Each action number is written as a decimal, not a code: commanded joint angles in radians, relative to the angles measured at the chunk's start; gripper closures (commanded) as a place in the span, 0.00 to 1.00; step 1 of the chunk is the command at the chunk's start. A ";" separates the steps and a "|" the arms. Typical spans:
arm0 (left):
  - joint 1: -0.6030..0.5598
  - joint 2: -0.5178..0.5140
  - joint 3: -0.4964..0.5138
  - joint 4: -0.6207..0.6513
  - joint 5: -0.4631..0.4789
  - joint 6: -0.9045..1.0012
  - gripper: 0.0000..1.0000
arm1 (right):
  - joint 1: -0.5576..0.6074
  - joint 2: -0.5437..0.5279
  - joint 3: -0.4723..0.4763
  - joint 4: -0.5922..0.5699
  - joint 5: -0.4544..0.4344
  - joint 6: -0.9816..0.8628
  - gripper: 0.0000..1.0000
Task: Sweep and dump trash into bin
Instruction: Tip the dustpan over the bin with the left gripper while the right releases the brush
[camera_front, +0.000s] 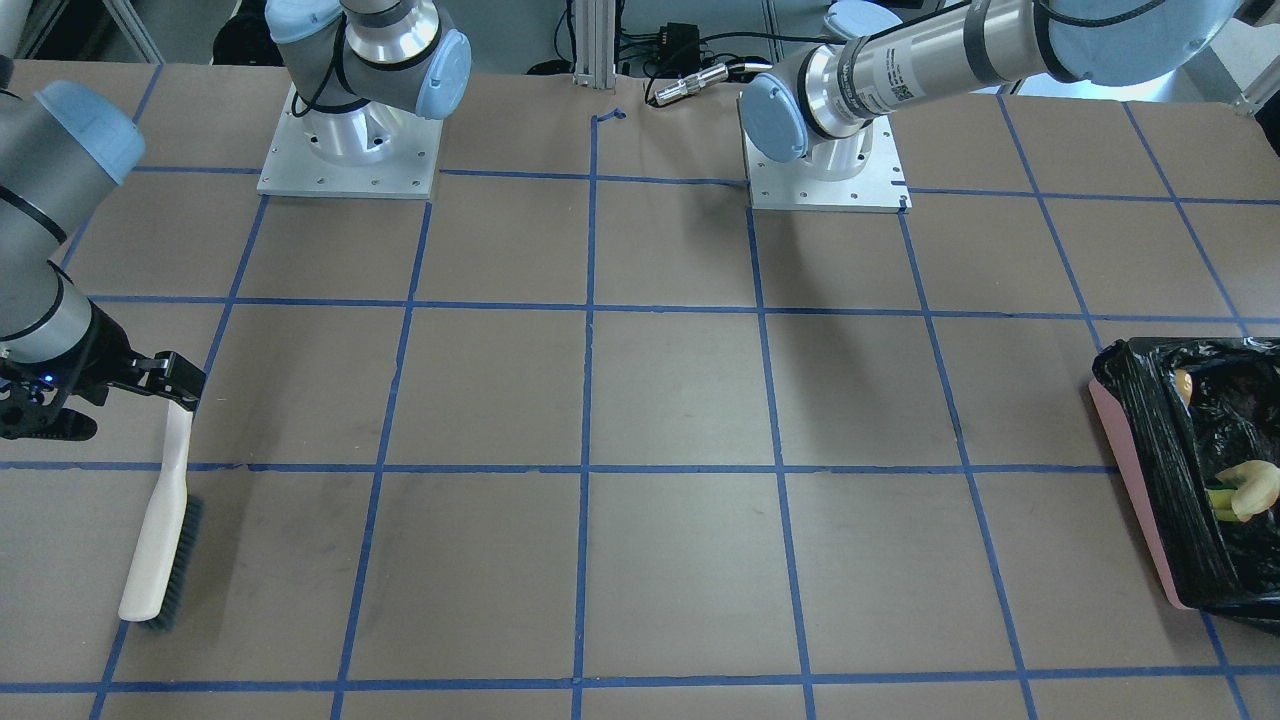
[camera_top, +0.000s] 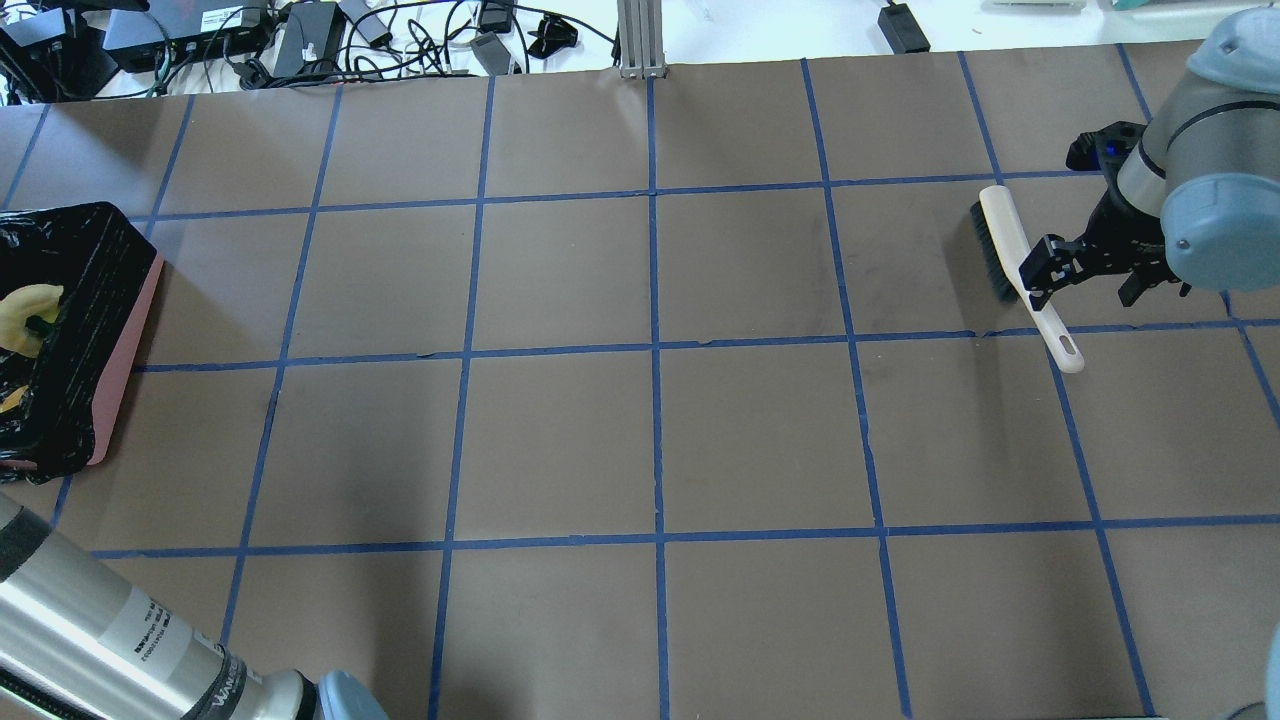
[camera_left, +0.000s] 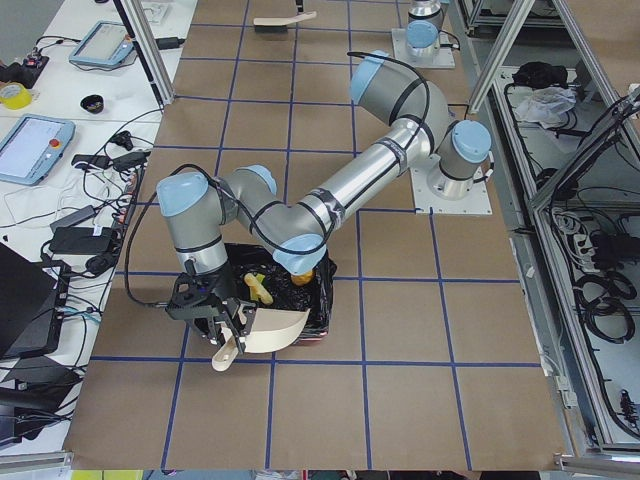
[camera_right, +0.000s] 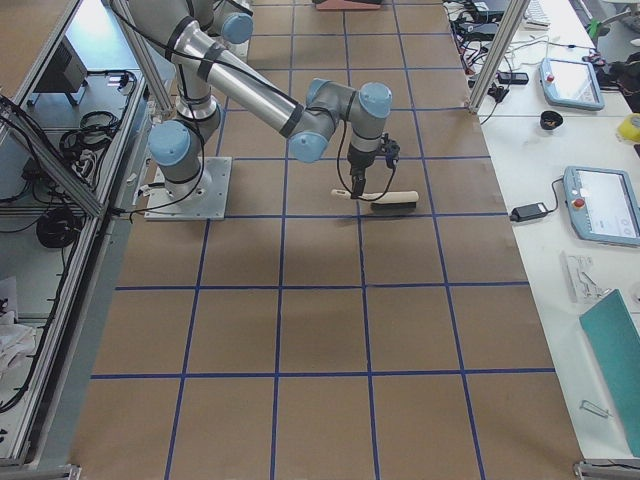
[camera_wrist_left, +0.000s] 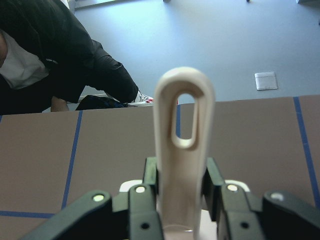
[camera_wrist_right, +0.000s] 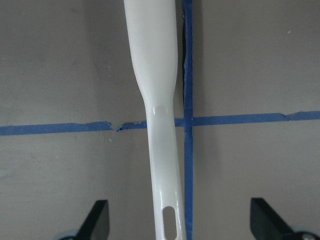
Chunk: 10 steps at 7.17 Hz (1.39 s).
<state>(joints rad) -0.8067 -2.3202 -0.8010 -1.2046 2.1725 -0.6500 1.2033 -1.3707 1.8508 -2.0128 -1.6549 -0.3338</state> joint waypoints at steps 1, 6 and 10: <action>-0.044 0.047 0.003 -0.060 -0.046 0.009 1.00 | 0.005 -0.077 -0.002 0.040 0.009 0.001 0.00; -0.187 0.106 0.006 -0.241 -0.133 -0.025 1.00 | 0.148 -0.105 -0.235 0.348 0.060 0.143 0.00; -0.314 0.091 -0.003 -0.407 -0.308 -0.147 1.00 | 0.303 -0.122 -0.282 0.384 0.046 0.226 0.00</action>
<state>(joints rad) -1.0758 -2.2182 -0.8026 -1.5737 1.9199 -0.7632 1.4765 -1.4887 1.5830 -1.6456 -1.6079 -0.1156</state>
